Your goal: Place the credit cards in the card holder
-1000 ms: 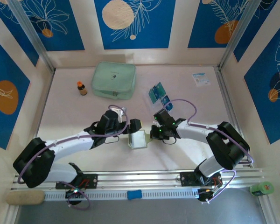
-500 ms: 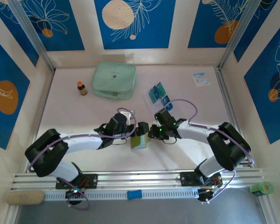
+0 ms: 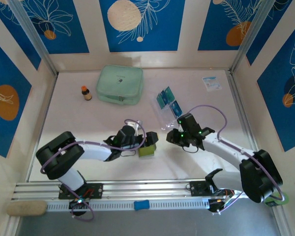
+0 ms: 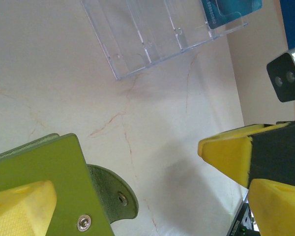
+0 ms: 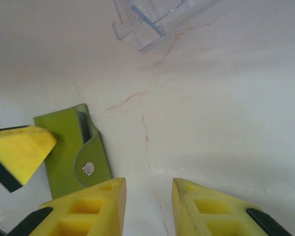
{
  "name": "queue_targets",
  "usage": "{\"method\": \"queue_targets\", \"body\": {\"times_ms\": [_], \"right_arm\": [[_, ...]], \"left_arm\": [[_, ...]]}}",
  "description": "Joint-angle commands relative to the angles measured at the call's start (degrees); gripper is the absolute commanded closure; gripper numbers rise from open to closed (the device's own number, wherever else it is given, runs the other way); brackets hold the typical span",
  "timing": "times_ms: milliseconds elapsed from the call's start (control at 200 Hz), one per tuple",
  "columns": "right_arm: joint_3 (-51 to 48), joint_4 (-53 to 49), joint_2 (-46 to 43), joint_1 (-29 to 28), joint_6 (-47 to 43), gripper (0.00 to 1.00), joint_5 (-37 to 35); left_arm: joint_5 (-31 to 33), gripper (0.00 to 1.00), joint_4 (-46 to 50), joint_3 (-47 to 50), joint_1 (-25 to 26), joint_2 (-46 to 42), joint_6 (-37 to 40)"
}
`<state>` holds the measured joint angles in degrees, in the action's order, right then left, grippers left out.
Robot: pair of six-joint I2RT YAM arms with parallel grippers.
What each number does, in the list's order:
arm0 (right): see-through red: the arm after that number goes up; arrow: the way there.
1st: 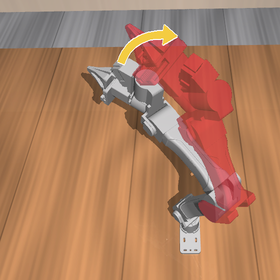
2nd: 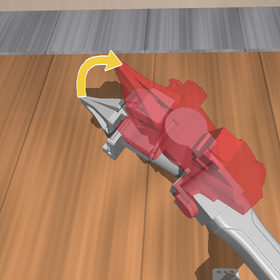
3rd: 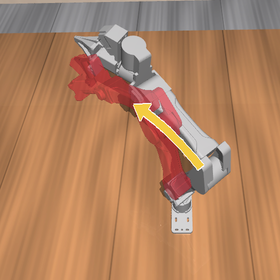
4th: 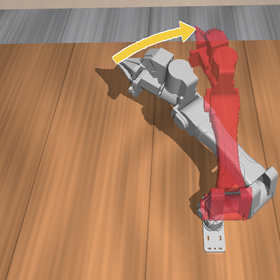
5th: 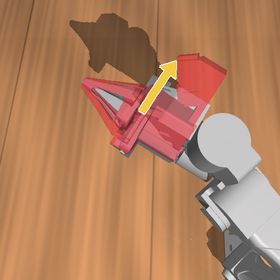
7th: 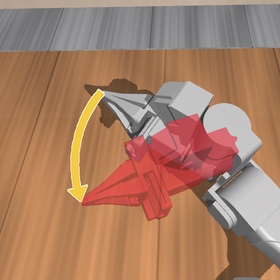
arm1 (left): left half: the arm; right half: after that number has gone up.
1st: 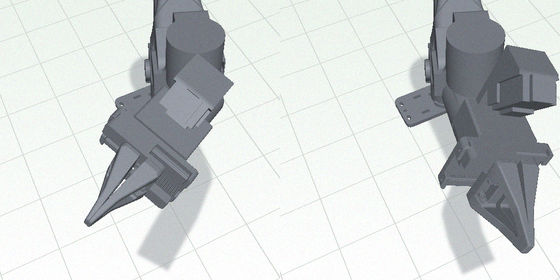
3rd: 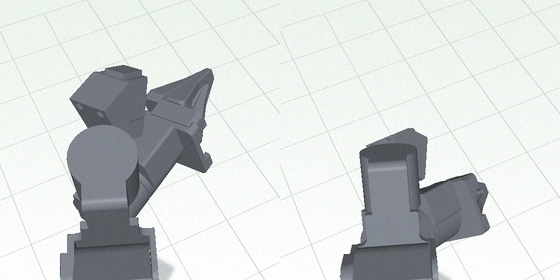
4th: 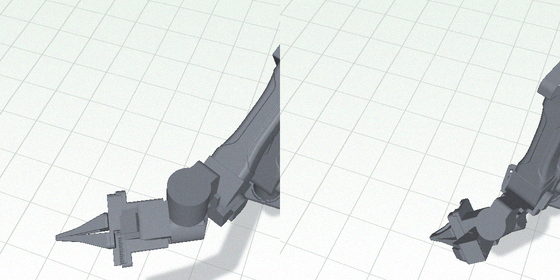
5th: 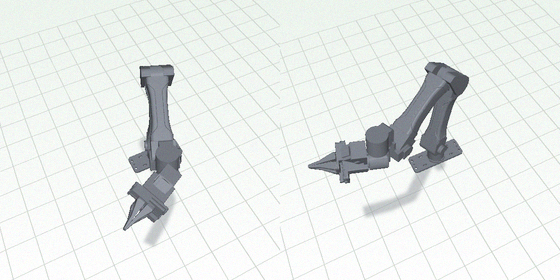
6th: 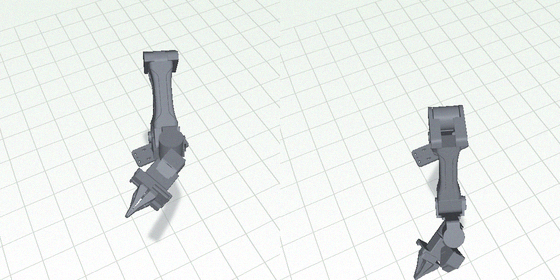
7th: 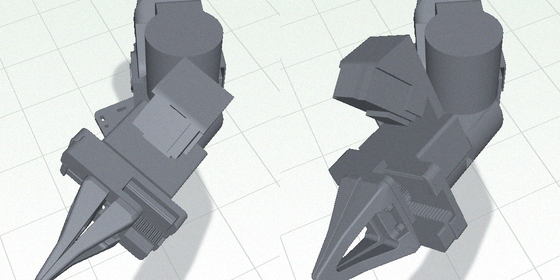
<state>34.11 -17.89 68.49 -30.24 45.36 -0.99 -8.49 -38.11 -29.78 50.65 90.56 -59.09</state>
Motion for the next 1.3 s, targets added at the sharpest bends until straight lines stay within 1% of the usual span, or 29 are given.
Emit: {"method": "queue_targets", "body": {"times_ms": [0,210,295,420,530,670,760,845,955,1165,1295], "right_arm": [[0.1,-2.0,-3.0,0.1,-0.8,0.74,2.5],[2.2,-2.7,-5.0,-2.6,-0.1,0.86,3.1],[3.5,-2.3,-4.3,-4.9,0.6,0.9,2.7],[6.3,-2.3,-2.1,-9.4,1.1,0.92,1.2],[9.4,-2.3,0.3,-13.5,1.2,0.93,0.0],[13.5,-1.6,4.5,-18.0,1.0,0.93,-0.6],[15.9,-1.6,8.0,-20.4,0.4,0.94,-0.9],[17.4,-2.2,10.9,-21.9,-0.2,0.96,-1.8],[17.3,-2.3,13.4,-22.7,-0.1,1.0,-2.6],[13.3,-1.0,15.2,-22.4,0.7,1.0,-4.2],[10.3,0.6,15.9,-21.9,1.7,1.0,-5.0]], "left_arm": [[1.3,0.0,2.9,-0.3,0.4,-0.3,0.7],[0.3,0.0,12.4,-6.6,-1.0,-5.9,4.8],[0.0,0.0,15.8,-8.2,-2.1,-8.2,6.1],[0.1,0.0,19.8,-8.7,-4.4,-12.6,7.9],[2.3,0.0,25.4,-8.4,-6.4,-17.7,10.1],[7.3,0.0,36.0,-8.0,-8.7,-23.9,13.6],[9.7,0.0,42.0,-7.9,-9.8,-26.1,15.8],[11.2,0.0,46.1,-7.9,-10.1,-26.8,17.9],[11.7,0.0,49.0,-7.9,-10.1,-26.2,20.2],[11.9,0.0,52.3,-8.5,-10.1,-22.8,24.5],[10.4,0.0,53.3,-9.5,-10.0,-19.8,26.2]]}}
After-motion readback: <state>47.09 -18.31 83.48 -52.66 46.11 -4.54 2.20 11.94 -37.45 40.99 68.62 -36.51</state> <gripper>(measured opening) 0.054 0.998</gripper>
